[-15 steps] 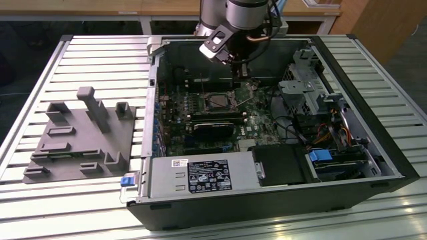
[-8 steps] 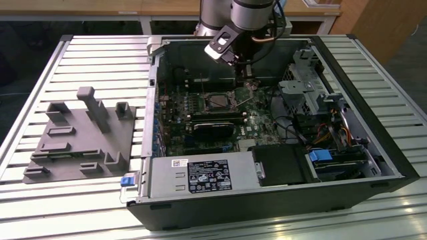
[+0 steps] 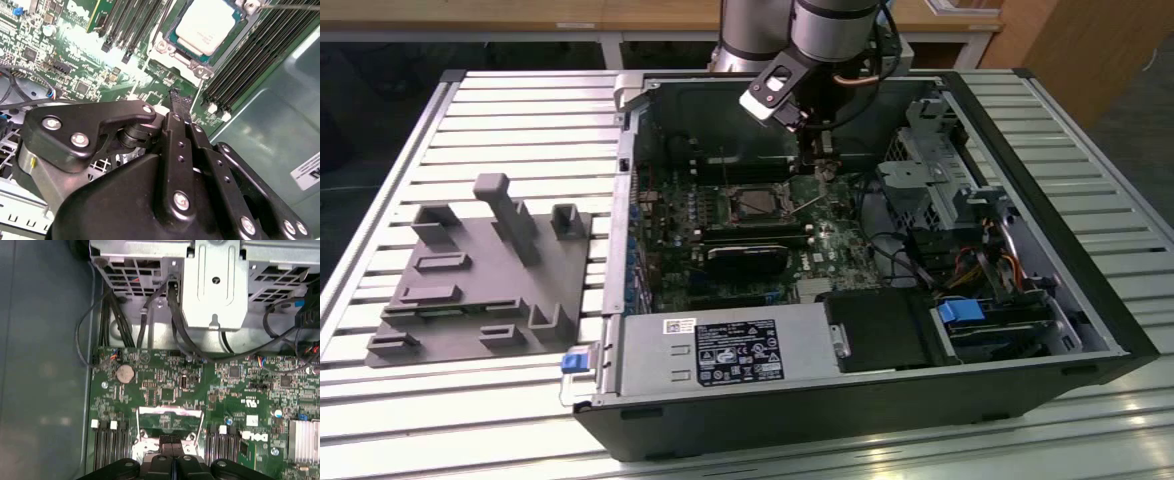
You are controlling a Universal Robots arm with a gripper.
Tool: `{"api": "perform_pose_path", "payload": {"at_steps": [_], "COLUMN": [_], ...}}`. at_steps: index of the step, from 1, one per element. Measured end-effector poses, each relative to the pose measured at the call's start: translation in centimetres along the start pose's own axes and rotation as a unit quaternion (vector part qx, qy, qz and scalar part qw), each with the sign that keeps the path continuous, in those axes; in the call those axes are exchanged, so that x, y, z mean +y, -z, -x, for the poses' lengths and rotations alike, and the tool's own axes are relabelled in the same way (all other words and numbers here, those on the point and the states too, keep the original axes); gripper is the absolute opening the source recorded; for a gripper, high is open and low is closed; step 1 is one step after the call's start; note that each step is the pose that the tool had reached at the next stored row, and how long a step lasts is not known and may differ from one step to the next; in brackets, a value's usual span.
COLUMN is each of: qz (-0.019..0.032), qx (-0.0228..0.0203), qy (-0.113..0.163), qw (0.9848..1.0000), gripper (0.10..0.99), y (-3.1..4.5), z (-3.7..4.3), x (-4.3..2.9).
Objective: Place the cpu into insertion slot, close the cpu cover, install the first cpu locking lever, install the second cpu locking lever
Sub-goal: 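Close the cpu cover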
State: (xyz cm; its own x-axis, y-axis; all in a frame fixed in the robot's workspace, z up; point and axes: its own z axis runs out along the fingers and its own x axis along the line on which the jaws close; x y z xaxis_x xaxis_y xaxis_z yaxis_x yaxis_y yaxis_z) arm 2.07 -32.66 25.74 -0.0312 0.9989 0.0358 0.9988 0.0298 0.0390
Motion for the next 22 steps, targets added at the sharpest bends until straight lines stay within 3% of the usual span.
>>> {"api": "perform_pose_path", "payload": {"at_steps": [22], "qz": [0.0], "qx": [0.0], "qy": [-0.001], "qw": [1.0], "gripper": [0.106], "y": [-0.45], "z": [0.07], "x": [1.92]}}
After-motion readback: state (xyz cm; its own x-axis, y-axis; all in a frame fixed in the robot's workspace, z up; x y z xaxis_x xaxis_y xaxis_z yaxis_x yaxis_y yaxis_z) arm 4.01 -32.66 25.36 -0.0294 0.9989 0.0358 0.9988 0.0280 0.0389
